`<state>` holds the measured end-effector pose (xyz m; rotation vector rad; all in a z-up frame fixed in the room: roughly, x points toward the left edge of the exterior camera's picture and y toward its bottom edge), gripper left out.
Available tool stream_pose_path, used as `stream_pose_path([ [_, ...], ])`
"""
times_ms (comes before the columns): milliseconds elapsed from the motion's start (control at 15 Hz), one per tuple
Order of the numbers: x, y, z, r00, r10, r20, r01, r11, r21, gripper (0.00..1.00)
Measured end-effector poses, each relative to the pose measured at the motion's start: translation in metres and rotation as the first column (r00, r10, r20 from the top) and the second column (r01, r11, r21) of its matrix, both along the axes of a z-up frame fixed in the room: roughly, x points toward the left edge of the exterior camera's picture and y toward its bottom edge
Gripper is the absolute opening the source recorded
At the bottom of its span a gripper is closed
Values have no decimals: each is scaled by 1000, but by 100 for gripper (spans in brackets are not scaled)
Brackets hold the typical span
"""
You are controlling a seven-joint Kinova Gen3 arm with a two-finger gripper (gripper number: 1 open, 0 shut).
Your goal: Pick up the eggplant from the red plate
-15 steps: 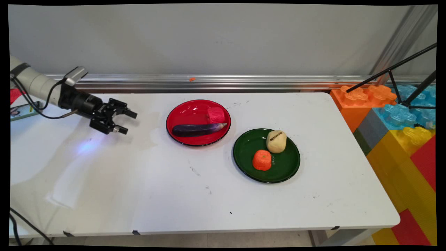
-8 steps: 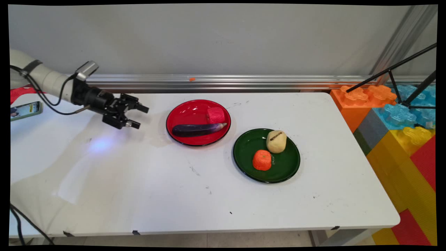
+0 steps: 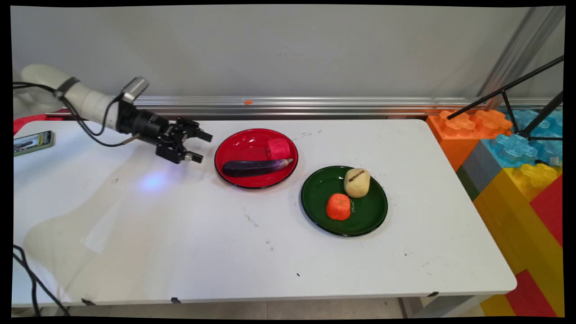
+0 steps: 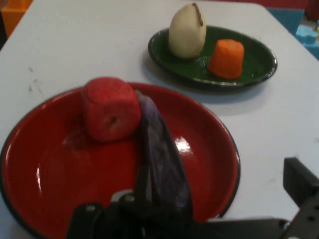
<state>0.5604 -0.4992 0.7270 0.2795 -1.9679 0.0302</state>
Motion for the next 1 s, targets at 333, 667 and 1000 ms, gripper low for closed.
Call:
stream_pose_path([
  [333,-30,-20,-13,1000,-13,-7,13,1000,-24,100],
  [667,-54,-33,-25,1000,-25,-3,25,999,-34,100],
  [1000,-73,-42,-39,999,-45,23,46,998,-47,100],
])
